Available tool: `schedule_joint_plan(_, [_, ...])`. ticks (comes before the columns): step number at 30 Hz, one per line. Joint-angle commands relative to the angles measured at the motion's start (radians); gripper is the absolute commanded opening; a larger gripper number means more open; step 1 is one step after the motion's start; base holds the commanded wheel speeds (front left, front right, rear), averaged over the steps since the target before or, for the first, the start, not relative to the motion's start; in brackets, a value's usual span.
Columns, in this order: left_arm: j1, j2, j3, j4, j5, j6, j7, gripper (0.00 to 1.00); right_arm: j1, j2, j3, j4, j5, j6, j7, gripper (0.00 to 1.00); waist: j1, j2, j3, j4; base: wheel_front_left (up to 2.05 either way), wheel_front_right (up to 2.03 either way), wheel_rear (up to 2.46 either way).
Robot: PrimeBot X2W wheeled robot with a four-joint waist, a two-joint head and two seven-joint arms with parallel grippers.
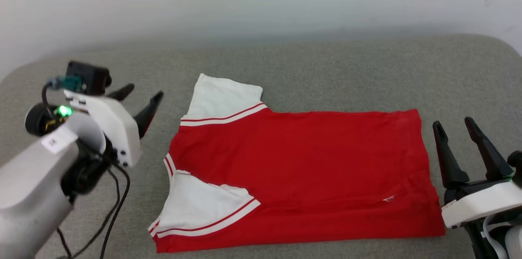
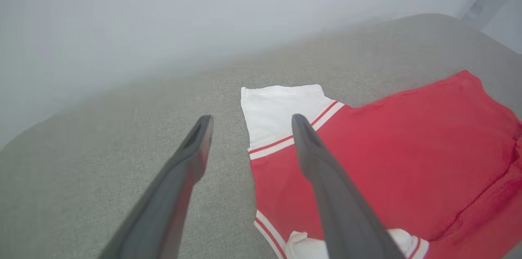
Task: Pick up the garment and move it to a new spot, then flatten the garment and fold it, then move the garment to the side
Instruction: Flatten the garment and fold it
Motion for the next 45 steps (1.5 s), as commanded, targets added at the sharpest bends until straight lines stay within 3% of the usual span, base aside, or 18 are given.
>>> schedule_joint_plan(1, [-0.034, -0.014, 0.009, 0.02, -0.006, -0.011, 0.01, 1.0, 0.015, 0.013, 0.0, -0.019, -0.017, -0.001, -0.006, 1.0, 0.0, 0.0, 0.035, -0.023, 0.0, 0.0, 0.0])
schedule_joint_plan(7, [-0.202, -0.066, 0.009, 0.141, -0.001, -0.059, 0.113, 1.0, -0.004, 0.042, 0.012, -0.088, -0.043, -0.001, -0.007, 1.0, 0.0, 0.0, 0.138, -0.067, 0.0, 0.0, 0.0])
schedule_joint_plan(20, [-0.539, -0.102, -0.056, 0.332, -0.007, -0.137, 0.551, 1.0, -0.089, 0.058, 0.041, -0.13, -0.063, -0.001, -0.024, 1.0, 0.0, 0.0, 0.343, -0.152, 0.0, 0.0, 0.0])
schedule_joint_plan(30, [-0.646, -0.122, -0.086, 0.432, 0.027, -0.158, 0.631, 1.0, -0.127, 0.062, 0.039, -0.162, -0.076, -0.001, -0.027, 1.0, 0.0, 0.0, 0.454, -0.176, 0.0, 0.0, 0.0])
schedule_joint_plan(42, [-0.564, -0.168, -0.14, 0.509, -0.008, -0.189, 0.701, 1.0, -0.135, 0.07, 0.023, -0.167, -0.086, -0.001, -0.03, 1.0, 0.0, 0.0, 0.497, -0.163, 0.0, 0.0, 0.0])
schedule_joint_plan(43, [-0.557, -0.176, -0.146, 0.509, -0.009, -0.193, 0.701, 0.35, -0.137, 0.07, 0.021, -0.168, -0.088, -0.001, -0.028, 1.0, 0.0, 0.0, 0.498, -0.161, 0.0, 0.0, 0.0])
schedule_joint_plan(44, [-0.551, -0.181, -0.151, 0.511, -0.011, -0.195, 0.702, 0.0, -0.14, 0.07, 0.02, -0.168, -0.089, -0.001, -0.026, 1.0, 0.0, 0.0, 0.498, -0.159, 0.0, 0.0, 0.0])
schedule_joint_plan(45, [-0.549, -0.183, -0.157, 0.513, -0.007, -0.196, 0.7, 0.0, -0.145, 0.067, 0.019, -0.17, -0.09, -0.001, -0.023, 1.0, 0.0, 0.0, 0.497, -0.158, 0.0, 0.0, 0.0])
